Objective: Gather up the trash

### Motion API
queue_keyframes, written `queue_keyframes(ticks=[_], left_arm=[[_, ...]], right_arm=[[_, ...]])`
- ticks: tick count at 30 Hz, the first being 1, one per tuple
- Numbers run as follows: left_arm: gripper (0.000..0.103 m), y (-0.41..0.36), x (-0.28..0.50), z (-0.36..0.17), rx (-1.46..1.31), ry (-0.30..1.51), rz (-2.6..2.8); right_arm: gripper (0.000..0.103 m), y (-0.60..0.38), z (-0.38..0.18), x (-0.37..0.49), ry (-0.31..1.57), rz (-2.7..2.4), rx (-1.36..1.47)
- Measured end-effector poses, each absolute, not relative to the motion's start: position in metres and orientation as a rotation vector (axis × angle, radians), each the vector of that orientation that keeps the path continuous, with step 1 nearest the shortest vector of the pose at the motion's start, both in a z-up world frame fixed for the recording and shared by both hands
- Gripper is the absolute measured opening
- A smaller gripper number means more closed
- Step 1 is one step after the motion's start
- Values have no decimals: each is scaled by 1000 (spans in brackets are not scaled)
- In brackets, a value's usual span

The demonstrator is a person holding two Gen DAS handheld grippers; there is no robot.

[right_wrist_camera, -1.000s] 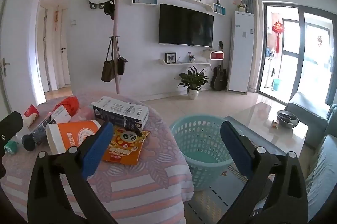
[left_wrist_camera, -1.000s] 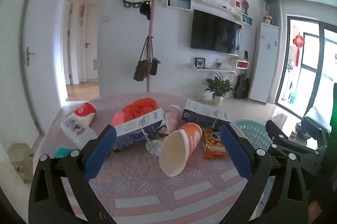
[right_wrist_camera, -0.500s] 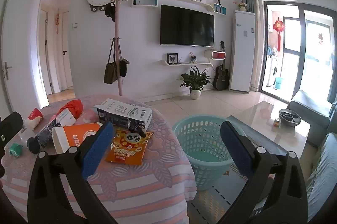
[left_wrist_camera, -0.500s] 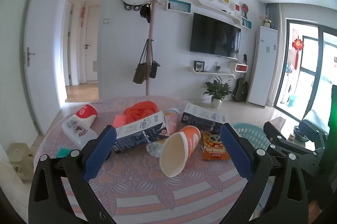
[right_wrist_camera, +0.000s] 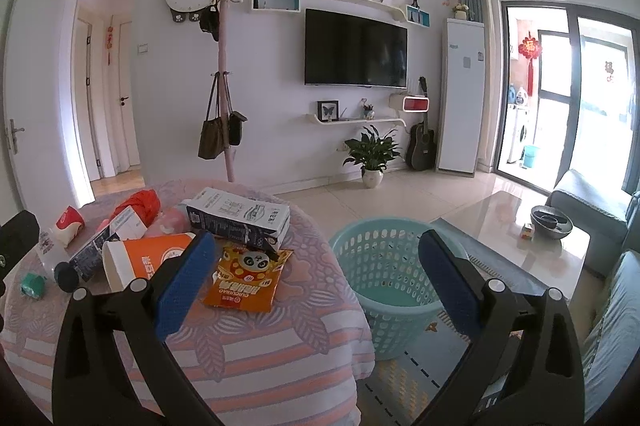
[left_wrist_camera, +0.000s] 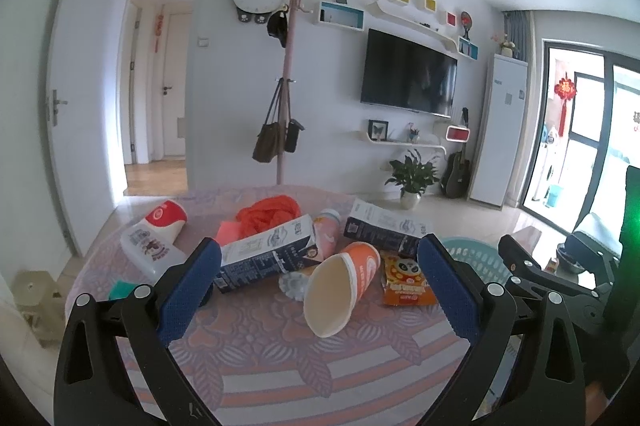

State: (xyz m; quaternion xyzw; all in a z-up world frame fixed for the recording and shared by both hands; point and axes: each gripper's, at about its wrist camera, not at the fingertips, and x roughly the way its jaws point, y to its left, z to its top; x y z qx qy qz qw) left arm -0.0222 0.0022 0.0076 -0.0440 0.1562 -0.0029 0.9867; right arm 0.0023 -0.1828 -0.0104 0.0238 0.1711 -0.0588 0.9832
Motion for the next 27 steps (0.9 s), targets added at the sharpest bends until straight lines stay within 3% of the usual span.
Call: queue_keyframes(ticks=[27], left_arm=[[96, 2, -23, 8, -91, 313, -7]], right_arm=[[97, -181, -13, 3, 348, -113, 47]])
